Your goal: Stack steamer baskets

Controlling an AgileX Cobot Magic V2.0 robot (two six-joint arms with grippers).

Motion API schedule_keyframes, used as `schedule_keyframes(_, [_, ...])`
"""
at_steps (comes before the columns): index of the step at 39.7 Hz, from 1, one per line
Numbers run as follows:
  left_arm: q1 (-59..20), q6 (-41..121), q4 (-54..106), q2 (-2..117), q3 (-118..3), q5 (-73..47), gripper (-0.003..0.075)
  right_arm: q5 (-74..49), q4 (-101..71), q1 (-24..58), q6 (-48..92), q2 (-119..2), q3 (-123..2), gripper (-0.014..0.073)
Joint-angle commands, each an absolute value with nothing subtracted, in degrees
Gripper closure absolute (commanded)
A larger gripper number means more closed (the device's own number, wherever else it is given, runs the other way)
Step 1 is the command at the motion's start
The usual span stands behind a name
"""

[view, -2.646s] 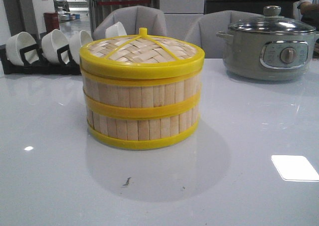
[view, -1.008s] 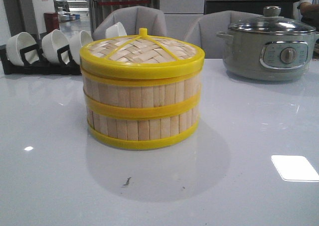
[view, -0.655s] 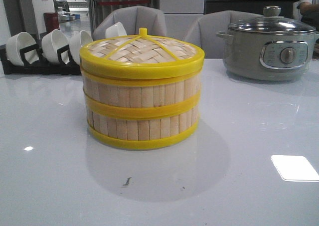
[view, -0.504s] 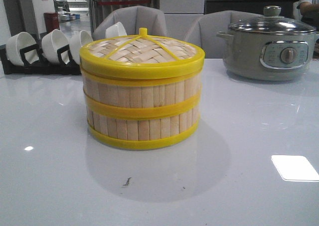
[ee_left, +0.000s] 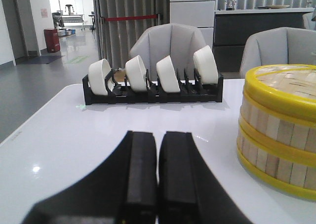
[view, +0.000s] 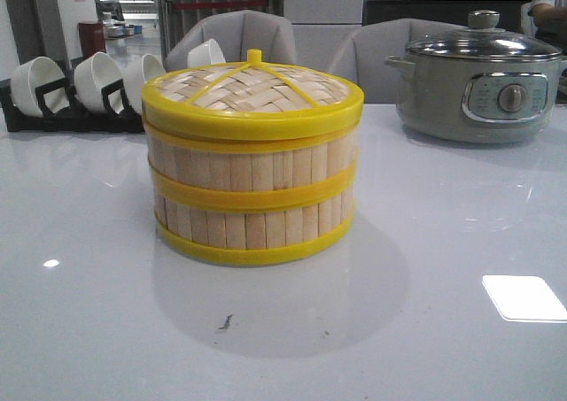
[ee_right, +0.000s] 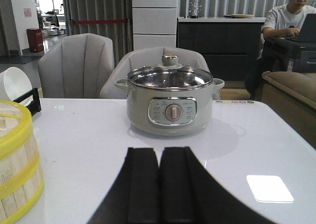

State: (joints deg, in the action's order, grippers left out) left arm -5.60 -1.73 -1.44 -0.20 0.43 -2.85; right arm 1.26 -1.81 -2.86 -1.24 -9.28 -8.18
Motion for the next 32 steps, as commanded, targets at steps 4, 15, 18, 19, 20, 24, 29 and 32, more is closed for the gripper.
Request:
schedule_keyframes(4, [-5.4,-2.3,-1.5,-0.9,0.5,1.5,0.0625,5.9,-1.4,-3.1,-0.8,-9.9,-9.9,0.0524])
schedule_keyframes(15, [-5.4,-2.3,-1.5,-0.9,0.5,1.5,0.0625,5.9,-1.4,-3.1,-0.8,-9.9,-9.9,0.0524])
schedule_keyframes(18, [-5.4,-2.3,-1.5,-0.9,0.5,1.5,0.0625,5.8,-1.4,-3.1,-0.8,-9.8,-9.9,0.0524])
schedule_keyframes(19, [-5.4,-2.3,-1.5,-0.9,0.5,1.5,0.0625,5.7,-1.4,-3.1,-0.8,-9.5,-9.9,0.0524])
schedule_keyframes(20, [-5.4,-2.3,-1.5,-0.9,0.5,1.5,0.0625,5.5,-1.4,-3.1,-0.8,-9.3,-9.9,0.0524])
schedule_keyframes(24, [-5.4,-2.3,-1.5,-0.9,0.5,1.5,0.0625,4.1,-1.5,-2.9,-1.2,-7.4,-9.5,0.0524])
schedule_keyframes(29, [-5.4,-2.3,-1.5,-0.9,0.5,1.5,0.0625,3.4,-1.1,-2.9,-0.7,-3.0,-6.4,0.0524])
schedule_keyframes(32, [-5.4,-2.3,-1.5,-0.9,0.5,1.5,0.0625,3.4,-1.1,-2.9,-0.7,0.2,-3.0,0.0524])
